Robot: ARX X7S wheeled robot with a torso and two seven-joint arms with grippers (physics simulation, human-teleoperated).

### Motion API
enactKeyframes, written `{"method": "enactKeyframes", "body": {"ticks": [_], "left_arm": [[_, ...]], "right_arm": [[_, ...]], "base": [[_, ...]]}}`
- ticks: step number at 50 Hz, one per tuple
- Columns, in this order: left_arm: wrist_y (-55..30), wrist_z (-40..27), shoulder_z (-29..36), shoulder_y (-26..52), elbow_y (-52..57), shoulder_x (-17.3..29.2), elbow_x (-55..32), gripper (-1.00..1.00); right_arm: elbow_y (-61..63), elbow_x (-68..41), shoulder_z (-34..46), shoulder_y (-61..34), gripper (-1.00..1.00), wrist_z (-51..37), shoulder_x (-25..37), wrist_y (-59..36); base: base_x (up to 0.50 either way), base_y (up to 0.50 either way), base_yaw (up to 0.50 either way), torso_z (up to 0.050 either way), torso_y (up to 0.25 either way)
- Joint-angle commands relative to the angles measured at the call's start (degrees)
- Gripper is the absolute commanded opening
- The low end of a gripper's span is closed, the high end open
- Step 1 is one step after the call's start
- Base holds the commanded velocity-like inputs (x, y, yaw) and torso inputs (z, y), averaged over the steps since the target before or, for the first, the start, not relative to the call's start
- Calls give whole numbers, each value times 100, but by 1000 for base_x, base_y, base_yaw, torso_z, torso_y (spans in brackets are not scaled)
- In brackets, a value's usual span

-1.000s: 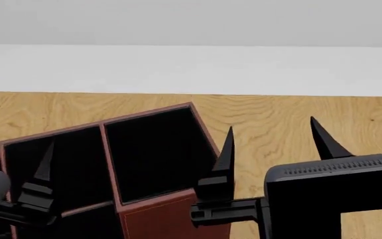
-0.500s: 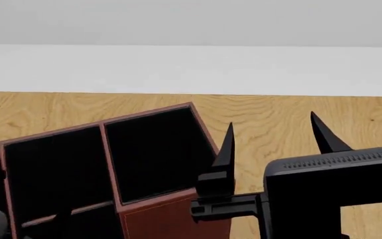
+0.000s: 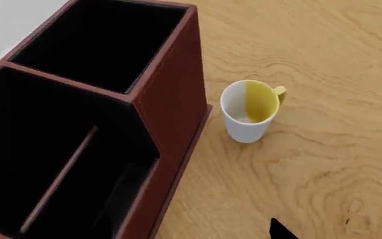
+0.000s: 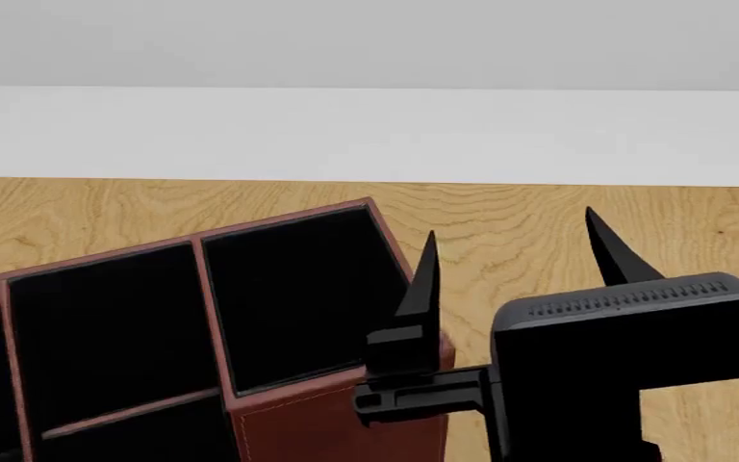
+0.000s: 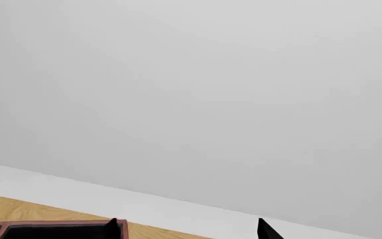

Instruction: Pick up the book and place it in the front compartment of the caddy.

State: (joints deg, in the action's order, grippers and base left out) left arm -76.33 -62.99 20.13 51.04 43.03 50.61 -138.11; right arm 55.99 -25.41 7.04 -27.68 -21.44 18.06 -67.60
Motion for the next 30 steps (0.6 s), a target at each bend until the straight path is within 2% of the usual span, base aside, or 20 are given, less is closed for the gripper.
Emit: {"method": "enactKeyframes", "body": {"ticks": [1,9,13,30], "left_arm": [[-415,-248,1456,1292,-350,288,-1029,100],[-744,-362,2660,2228,-728,147,-1566,100],[-868,-363,3017,2534,-831,73,-1729,100],[-996,-424,4041,3276,-970,-331,-1907,100]], "right_arm": [[-5,-70,60,-80,100,-63,-2,-52],[-92,-44,122,21,100,-79,47,113],[-166,0,192,94,100,-88,61,256],[-203,-31,188,194,100,-123,132,384]], "base": [[0,0,0,0,0],[0,0,0,0,0],[0,0,0,0,0],[0,0,0,0,0]]}}
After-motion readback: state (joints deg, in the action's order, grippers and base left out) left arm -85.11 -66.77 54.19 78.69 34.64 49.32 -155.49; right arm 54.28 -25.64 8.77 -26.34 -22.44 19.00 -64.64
